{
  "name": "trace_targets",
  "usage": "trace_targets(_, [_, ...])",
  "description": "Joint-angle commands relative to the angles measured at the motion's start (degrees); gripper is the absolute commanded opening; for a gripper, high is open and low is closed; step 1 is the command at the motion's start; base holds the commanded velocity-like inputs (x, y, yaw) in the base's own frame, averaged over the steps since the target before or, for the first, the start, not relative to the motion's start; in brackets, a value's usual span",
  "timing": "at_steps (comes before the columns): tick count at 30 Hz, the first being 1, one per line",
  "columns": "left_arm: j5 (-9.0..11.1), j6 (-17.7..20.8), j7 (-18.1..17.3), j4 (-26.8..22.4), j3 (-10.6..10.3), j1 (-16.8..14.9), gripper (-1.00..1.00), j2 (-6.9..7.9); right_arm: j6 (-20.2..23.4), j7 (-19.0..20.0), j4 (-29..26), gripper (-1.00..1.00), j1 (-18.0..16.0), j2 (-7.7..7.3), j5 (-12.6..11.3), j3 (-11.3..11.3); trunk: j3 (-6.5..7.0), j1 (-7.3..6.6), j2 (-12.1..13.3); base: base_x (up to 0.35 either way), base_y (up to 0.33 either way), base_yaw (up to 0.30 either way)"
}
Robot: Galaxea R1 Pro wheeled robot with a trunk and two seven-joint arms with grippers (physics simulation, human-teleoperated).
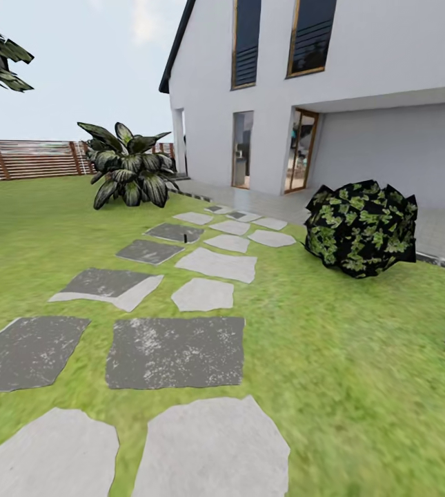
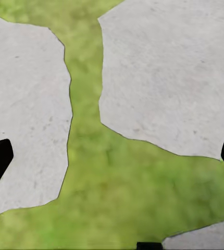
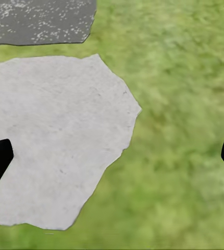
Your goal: In the garden, pick up the pesticide atomizer on the floor and spray pesticide onto both trees until each tree trunk is fully covered.
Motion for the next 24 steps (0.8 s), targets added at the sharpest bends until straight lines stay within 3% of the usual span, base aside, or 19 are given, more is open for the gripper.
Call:
trace_targets(1, [-0.02, -0.64, -0.01, 0.29, -0.03, 0.01, 1.00, 0.02, -0.09, 0.00, -0.21, 1.00, -0.02, 0.03, 0.00, 0.00, 0.00, 0.00, 0.00, 0.275, 0.219, 0.000])
trace_targets(16, [0.66, -2.22, 0.23, 1.00, 0.42, 0.00, 1.00, 0.48, -1.00, 0.10, -0.45, 1.00, -0.09, -0.27, 0.17, 0.01, 0.00, 0.00, 0.00, 0.284, 0.212, 0.000])
trace_targets(24, [0.52, -2.33, 0.26, 0.92, 0.44, 0.00, 1.00, 0.49, -1.00, 0.09, -0.36, 1.00, -0.07, -0.28, 0.17, 0.01, 0.00, 0.00, 0.00, 0.333, 0.032, 0.000])
